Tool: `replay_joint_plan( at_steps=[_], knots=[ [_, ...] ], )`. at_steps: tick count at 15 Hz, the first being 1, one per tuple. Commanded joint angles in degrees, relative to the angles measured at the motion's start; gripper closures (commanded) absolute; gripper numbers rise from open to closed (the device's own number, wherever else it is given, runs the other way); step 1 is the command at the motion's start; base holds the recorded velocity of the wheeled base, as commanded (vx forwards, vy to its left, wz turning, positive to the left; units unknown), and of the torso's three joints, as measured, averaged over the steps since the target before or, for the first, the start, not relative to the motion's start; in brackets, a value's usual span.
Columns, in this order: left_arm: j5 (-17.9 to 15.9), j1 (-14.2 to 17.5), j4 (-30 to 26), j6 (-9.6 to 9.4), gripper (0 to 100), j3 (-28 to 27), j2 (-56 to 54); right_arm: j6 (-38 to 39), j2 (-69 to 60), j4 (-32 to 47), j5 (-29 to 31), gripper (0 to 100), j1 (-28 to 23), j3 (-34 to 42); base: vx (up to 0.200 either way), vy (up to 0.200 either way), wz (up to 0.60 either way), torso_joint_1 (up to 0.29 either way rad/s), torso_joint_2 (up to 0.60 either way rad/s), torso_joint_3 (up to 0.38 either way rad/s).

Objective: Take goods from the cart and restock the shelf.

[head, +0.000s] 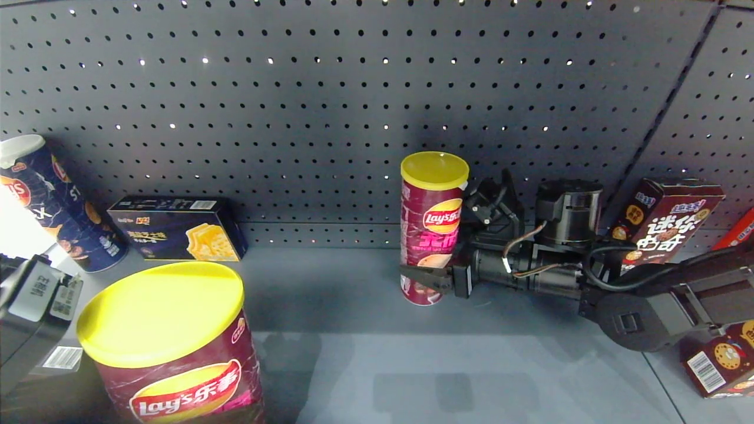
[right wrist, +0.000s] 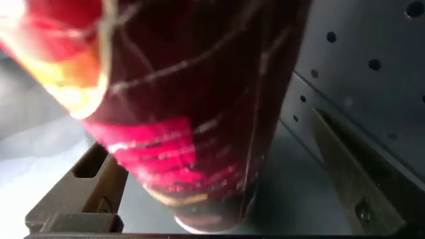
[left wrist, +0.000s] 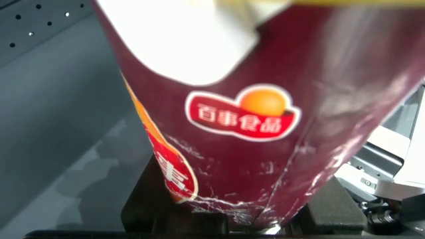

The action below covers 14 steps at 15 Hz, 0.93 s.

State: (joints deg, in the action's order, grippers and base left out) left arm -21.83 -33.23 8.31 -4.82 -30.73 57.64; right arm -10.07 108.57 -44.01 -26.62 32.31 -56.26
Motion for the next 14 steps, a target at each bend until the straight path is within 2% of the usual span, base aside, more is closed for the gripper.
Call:
replay_joint_plan(
  at_steps=[1, 10, 14],
  knots=[
    [0.0, 0.0, 0.0, -0.02, 100, 0.0, 0.1, 0.0, 0.7, 0.0, -0.4, 100, 0.0, -0.4, 0.0, 0.0, 0.0, 0.0, 0.0, 0.0],
    [-0.1, 0.6, 0.0, 0.24, 100, 0.0, -0.2, 0.6, -3.4, -0.1, 0.4, 100, 2.5, 2.2, 0.0, 0.0, 0.0, 0.0, 0.0, 0.0],
    [-0.1, 0.8, 0.4, 1.21, 100, -0.4, -0.4, 0.8, -9.2, -0.1, 4.7, 100, 4.6, 6.5, 0.0, 0.0, 0.0, 0.0, 0.0, 0.0]
  ],
)
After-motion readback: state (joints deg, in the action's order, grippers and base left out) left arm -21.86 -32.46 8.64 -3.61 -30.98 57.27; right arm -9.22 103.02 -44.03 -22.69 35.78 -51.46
